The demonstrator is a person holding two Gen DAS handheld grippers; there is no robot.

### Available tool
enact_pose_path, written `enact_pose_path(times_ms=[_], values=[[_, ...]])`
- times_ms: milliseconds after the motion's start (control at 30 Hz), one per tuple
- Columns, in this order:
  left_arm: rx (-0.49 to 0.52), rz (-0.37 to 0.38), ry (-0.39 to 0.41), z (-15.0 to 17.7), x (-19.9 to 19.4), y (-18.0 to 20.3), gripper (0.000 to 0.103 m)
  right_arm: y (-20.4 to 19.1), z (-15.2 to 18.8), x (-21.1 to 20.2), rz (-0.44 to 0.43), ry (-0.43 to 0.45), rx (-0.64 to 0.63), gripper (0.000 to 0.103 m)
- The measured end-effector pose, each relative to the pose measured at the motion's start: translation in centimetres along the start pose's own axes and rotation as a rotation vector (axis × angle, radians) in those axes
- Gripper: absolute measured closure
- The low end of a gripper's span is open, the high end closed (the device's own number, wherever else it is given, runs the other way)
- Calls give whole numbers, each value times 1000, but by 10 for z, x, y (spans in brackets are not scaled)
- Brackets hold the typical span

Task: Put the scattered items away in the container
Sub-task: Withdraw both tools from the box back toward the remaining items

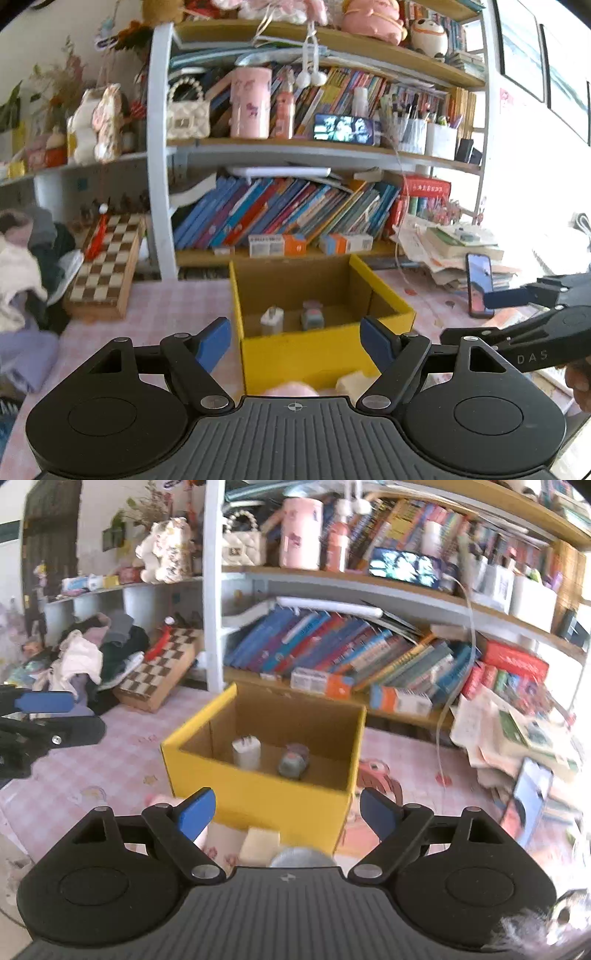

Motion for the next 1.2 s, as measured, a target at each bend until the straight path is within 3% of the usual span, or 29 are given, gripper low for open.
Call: enact_pose_path(times_ms=[233, 733, 1200], values=[[38, -2, -60, 38, -10, 3, 24, -13, 40, -5, 42, -47, 50, 18], [17, 1, -168, 97, -23, 16, 24, -27, 112, -17, 141, -84, 173, 17], [11, -4, -254, 126, -20, 20, 24, -41, 126, -12, 120, -141, 172, 15]])
Point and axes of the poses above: each gripper's, at about its wrist camera, not at the fingertips, and x roughly the way its jaws point, y to its right, z to its underside, the point moved 6 cm from there along x, roughly the way its jaws point, and after that the axes turned 11 degrees about -z, right-handed, at the moved point
